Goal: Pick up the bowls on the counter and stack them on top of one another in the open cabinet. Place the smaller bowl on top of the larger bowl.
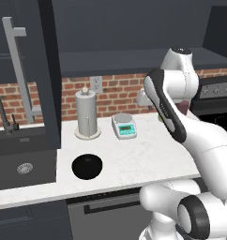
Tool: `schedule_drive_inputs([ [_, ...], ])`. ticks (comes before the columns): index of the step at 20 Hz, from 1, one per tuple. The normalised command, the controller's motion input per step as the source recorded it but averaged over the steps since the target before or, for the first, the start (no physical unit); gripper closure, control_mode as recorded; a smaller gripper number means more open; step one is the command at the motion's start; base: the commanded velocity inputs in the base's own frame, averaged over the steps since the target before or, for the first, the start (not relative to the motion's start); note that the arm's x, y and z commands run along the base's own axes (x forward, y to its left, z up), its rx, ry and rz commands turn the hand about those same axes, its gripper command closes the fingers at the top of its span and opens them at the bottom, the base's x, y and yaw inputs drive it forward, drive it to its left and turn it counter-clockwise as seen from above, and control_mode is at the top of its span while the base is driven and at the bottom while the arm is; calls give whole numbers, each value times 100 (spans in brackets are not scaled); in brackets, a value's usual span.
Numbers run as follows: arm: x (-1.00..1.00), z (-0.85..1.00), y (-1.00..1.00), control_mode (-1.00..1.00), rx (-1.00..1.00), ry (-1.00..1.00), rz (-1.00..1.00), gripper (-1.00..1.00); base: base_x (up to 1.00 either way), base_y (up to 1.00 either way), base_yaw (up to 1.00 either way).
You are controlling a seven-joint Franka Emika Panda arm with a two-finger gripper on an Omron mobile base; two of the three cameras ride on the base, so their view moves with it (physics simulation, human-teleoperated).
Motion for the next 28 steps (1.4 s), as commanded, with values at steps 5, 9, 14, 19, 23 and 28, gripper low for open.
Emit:
schedule_drive_inputs([
  [5, -24, 0, 5, -100, 0, 0, 0, -100, 0, 0, 0],
  [9, -34, -5, 12, -100, 2, 0, 0, -100, 0, 0, 0],
  [14, -48, -35, 37, -100, 5, 0, 3, -100, 0, 0, 0],
  [19, -19, -47, 88, -100, 0, -1, 8, -100, 0, 0, 0],
  [23, 0, -50, 100, -100, 0, 0, 8, -100, 0, 0, 0],
  [28, 0, -42, 100, -100, -6, 1, 4, -100, 0, 0, 0],
])
